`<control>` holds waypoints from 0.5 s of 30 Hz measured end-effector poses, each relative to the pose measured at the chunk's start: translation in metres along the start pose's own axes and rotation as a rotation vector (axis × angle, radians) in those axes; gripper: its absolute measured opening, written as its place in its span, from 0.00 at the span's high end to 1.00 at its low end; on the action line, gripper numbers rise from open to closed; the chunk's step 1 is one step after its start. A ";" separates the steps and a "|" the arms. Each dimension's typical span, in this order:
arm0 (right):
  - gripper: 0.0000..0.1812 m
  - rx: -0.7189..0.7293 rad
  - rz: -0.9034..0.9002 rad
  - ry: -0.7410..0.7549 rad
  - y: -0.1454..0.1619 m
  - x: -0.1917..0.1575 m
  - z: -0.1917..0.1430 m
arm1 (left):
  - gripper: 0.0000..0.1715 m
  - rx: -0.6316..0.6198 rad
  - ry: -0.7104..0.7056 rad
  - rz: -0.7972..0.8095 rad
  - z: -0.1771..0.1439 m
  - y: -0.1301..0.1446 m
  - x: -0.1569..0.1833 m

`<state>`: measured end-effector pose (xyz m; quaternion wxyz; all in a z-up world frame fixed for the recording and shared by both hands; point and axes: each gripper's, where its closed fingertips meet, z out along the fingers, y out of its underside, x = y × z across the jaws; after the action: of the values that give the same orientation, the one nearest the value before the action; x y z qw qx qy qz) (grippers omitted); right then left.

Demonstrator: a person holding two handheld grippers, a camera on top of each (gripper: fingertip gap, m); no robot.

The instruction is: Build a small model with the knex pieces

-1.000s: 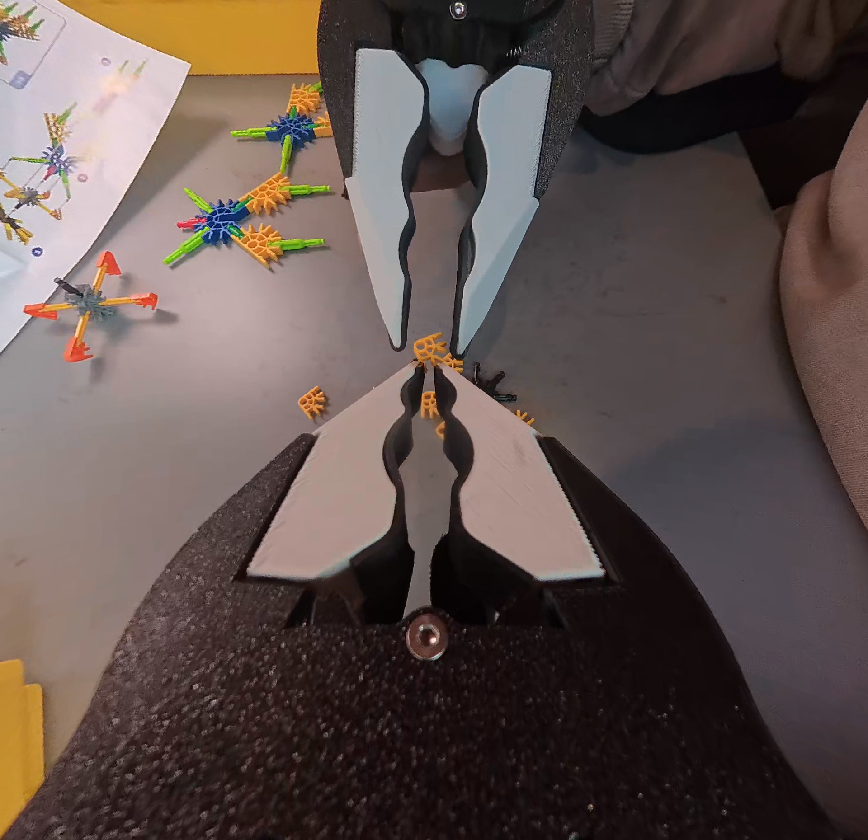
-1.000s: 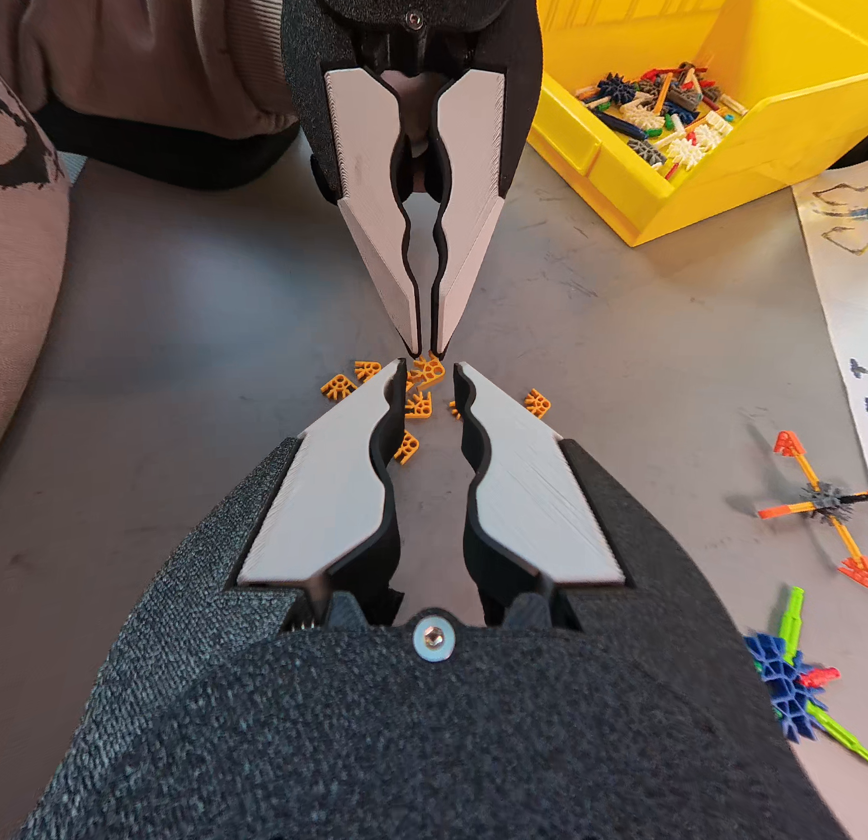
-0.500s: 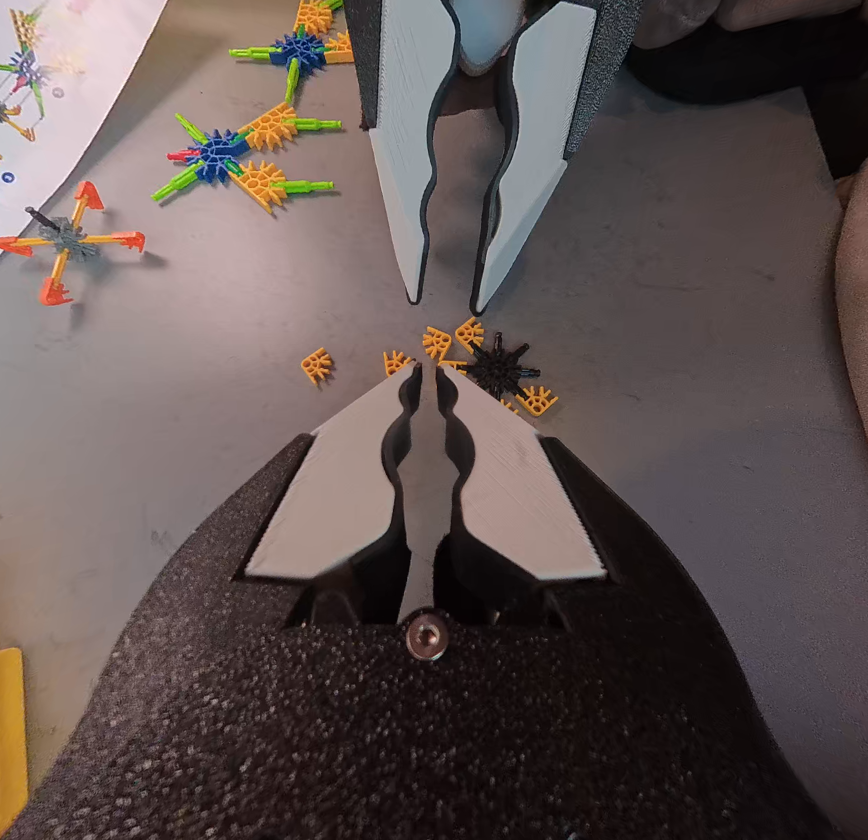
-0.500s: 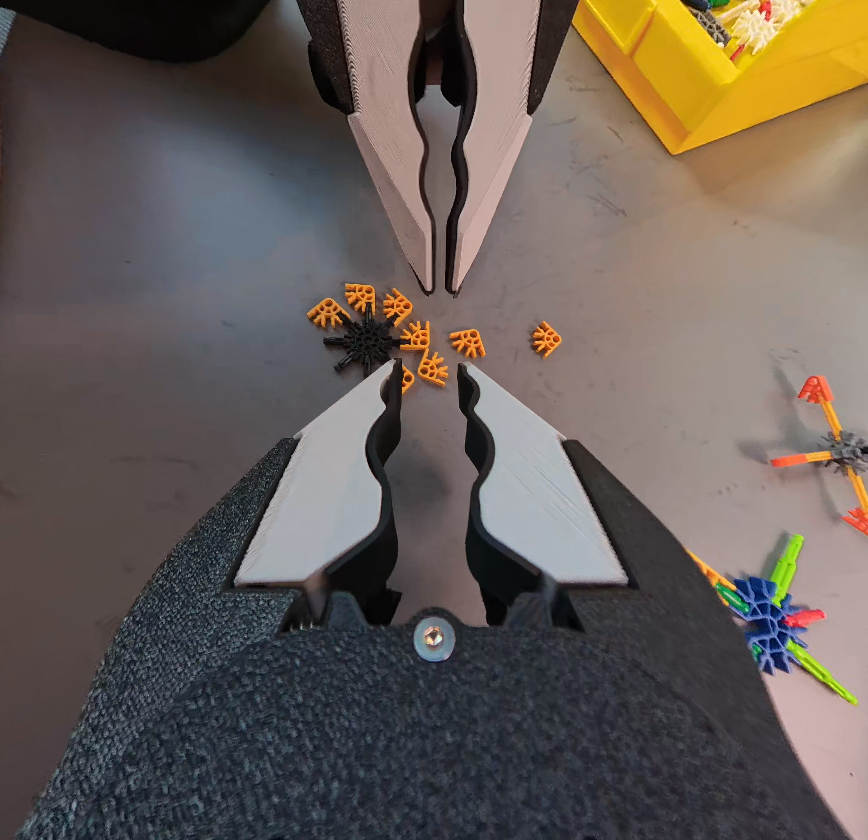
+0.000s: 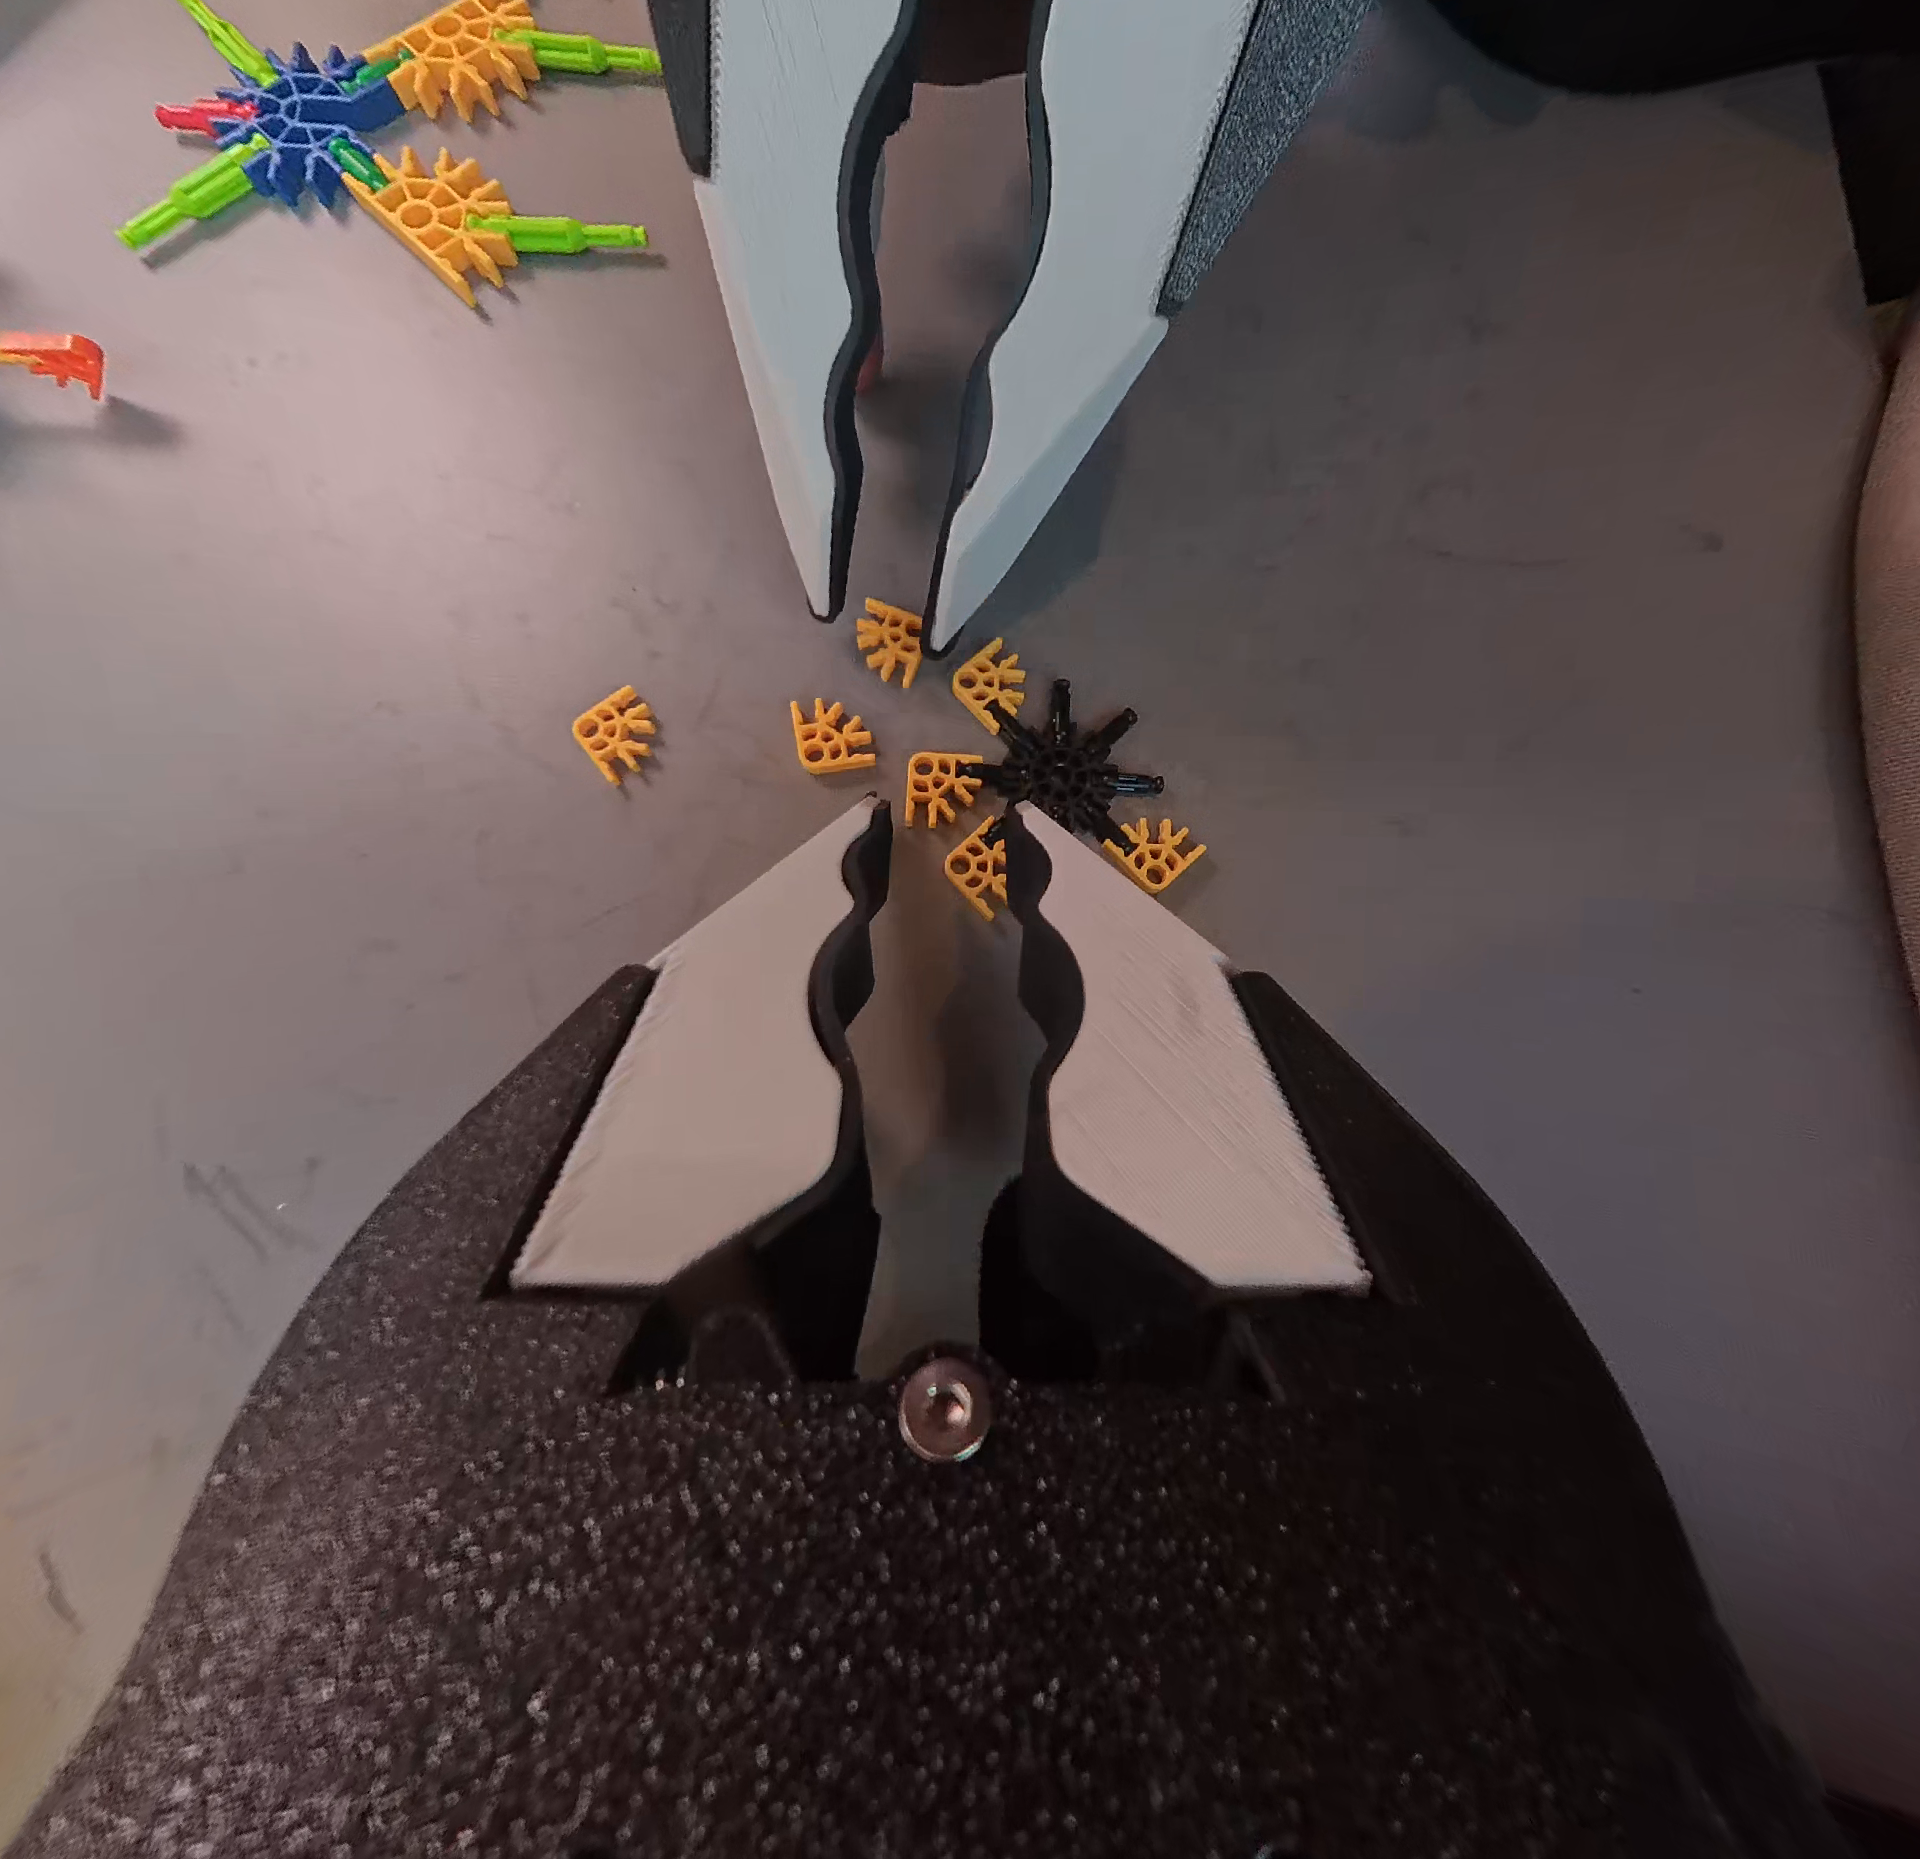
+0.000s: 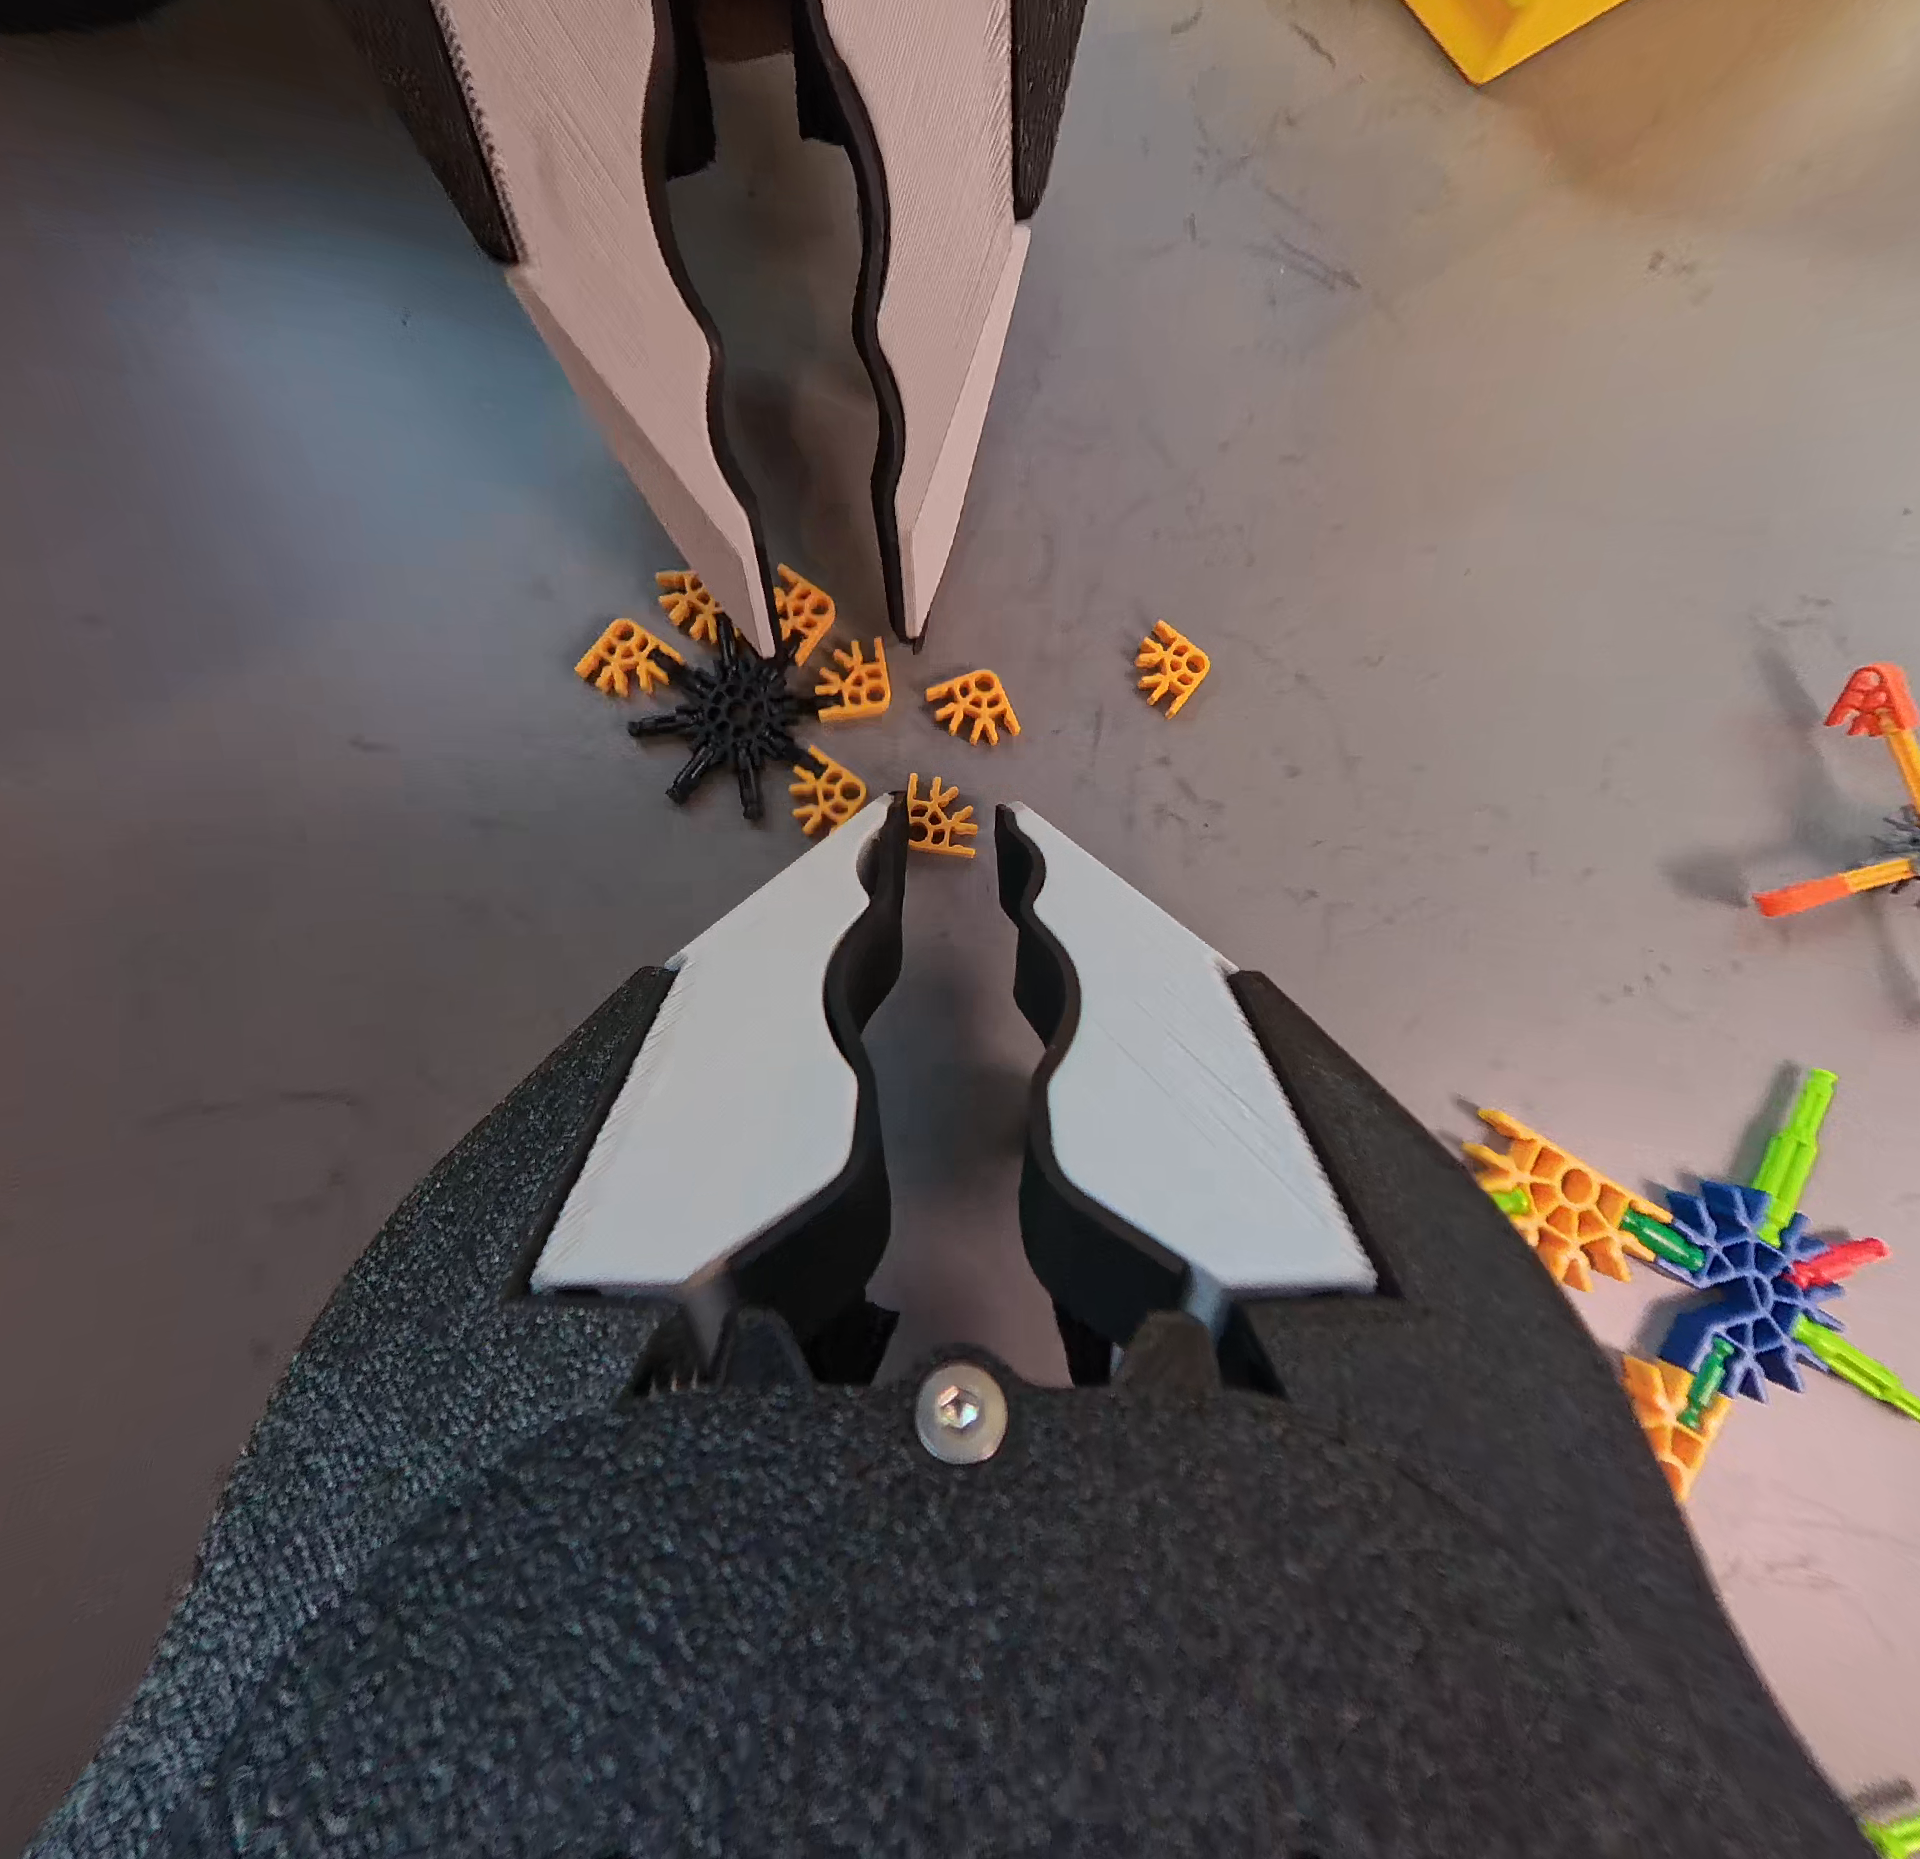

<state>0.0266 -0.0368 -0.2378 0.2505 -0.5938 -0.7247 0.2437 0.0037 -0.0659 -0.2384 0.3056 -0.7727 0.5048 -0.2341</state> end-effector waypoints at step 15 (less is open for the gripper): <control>0.87 -0.056 0.060 -0.021 0.009 0.002 -0.006 | 0.87 0.022 -0.041 -0.027 -0.013 0.000 -0.013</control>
<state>0.0371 -0.0331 -0.2395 0.2189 -0.6195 -0.7157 0.2370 -0.0101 -0.0567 -0.2295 0.3214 -0.7806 0.4853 -0.2278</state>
